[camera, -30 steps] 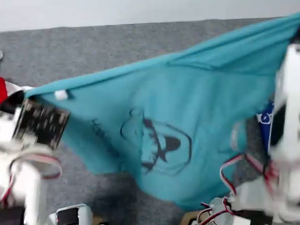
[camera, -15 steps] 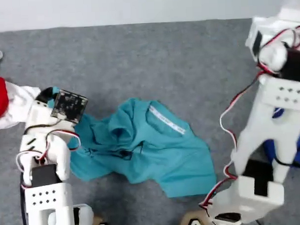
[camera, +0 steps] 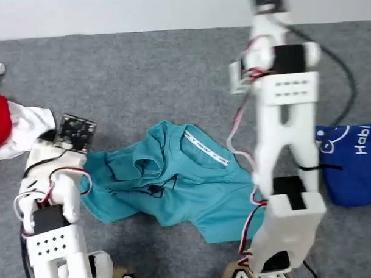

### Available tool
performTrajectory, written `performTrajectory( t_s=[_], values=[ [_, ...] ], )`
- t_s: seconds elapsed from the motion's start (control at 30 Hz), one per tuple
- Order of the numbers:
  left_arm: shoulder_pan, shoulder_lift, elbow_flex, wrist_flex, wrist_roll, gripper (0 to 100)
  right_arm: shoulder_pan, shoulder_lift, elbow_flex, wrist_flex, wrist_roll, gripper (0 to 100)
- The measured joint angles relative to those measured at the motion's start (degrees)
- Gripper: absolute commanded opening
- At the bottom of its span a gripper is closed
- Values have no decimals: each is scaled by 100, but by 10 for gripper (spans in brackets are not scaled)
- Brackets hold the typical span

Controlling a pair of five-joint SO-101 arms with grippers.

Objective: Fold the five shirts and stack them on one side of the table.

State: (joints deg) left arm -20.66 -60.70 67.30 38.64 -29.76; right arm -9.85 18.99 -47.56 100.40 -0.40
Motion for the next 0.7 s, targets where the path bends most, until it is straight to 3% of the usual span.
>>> performTrajectory(
  t_s=[0.23,0.5,0.7],
  values=[
    [-686,0,703,79,-9,3,-1310,44,756,0,0,25],
    [-712,0,949,79,-9,3,-2673,44,1987,9,0,229],
    [-712,0,949,79,-9,3,-3367,44,2084,9,519,258]
  ],
)
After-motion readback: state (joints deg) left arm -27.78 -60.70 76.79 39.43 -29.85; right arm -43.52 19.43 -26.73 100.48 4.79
